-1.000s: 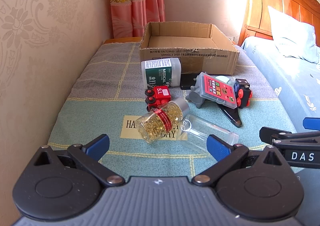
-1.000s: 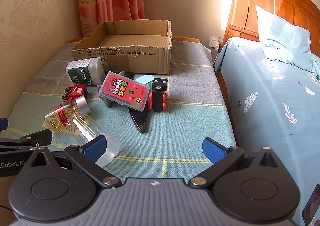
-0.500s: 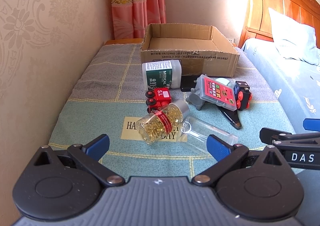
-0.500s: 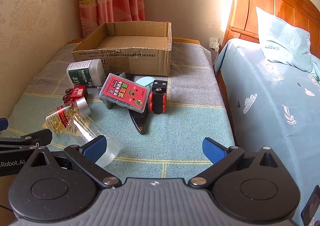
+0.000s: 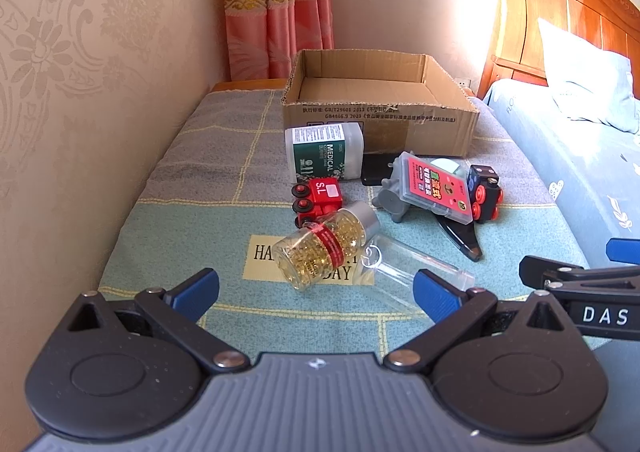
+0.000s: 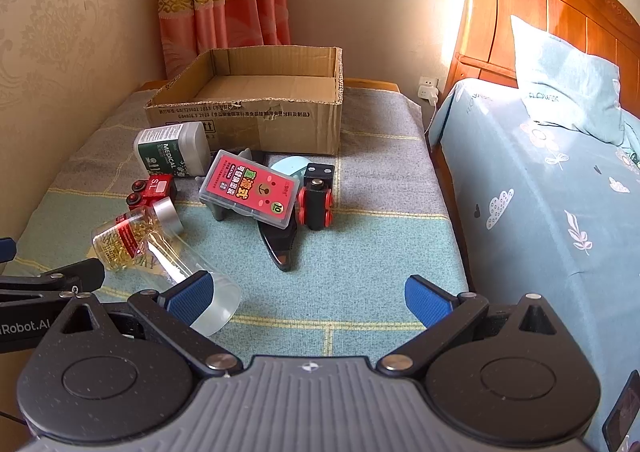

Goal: Organize rigid objects

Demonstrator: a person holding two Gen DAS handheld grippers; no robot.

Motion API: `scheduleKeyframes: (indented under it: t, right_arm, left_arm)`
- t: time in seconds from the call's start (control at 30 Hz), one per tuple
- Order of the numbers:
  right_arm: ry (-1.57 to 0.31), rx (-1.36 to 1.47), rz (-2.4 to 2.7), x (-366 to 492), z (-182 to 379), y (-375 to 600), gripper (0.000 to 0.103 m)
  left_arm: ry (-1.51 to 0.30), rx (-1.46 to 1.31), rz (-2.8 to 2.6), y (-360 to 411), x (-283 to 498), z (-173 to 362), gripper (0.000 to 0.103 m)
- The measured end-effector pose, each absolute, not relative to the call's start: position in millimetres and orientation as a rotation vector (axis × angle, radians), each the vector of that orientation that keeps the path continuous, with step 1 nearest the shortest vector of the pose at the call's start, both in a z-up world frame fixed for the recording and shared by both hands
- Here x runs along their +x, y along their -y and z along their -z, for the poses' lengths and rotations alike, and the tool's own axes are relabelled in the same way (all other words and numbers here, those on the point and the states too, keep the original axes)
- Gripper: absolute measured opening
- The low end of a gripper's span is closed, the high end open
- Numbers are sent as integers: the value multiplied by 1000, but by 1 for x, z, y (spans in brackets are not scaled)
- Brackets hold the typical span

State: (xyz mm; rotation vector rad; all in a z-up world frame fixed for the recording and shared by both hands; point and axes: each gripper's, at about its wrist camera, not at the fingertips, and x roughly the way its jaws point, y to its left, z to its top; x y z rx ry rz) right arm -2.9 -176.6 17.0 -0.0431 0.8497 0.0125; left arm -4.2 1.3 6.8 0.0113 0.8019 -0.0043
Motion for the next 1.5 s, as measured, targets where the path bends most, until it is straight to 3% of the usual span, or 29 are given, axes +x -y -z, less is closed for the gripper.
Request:
scheduleKeyframes:
  t: [1.0,1.5]
  right_arm:
    - [-827,-34,-35,-2,-20,178,103]
    - [-796,-23,-175,4,-11,186,103]
  left_arm:
    - [-776,35,37,-2,-3,-11,102]
    - [-851,45,16,-22,17,19,103]
